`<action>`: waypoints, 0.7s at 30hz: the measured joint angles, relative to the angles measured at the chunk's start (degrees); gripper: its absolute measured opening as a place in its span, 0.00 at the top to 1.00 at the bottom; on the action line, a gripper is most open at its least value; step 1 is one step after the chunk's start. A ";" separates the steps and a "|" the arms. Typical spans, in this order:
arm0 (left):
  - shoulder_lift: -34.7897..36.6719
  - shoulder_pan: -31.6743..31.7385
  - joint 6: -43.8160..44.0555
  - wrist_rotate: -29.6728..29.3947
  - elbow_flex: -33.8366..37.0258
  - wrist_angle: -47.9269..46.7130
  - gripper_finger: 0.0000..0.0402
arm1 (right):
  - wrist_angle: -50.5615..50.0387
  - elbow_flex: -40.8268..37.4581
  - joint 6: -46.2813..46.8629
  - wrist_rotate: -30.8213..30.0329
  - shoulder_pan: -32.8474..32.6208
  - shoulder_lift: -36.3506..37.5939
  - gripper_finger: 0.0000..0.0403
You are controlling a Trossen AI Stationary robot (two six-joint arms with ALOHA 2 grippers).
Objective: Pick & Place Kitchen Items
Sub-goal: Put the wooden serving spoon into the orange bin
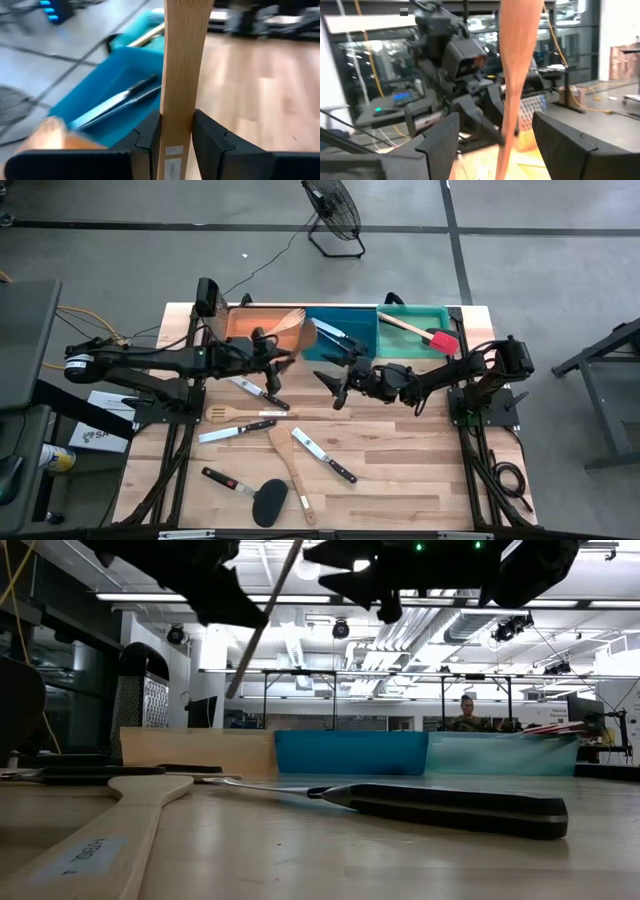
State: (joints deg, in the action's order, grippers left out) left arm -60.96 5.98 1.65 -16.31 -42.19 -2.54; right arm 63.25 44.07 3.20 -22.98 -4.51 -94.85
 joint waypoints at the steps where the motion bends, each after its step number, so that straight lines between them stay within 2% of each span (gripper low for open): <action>1: 0.53 0.00 0.04 -2.00 0.00 -1.29 0.80 | -0.37 0.00 0.03 -0.74 -0.02 0.00 0.40; 13: 0.95 0.00 0.02 -25.12 -0.02 -10.95 0.80 | -2.13 0.00 0.22 -1.58 -0.04 0.02 0.40; 21: -1.24 0.83 0.33 -32.47 -0.09 -13.52 0.80 | -3.02 0.00 1.33 -1.58 -0.04 0.02 0.40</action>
State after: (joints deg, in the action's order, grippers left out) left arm -62.21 6.81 1.98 -48.78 -42.28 -16.06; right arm 60.22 44.07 4.52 -24.56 -4.56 -94.83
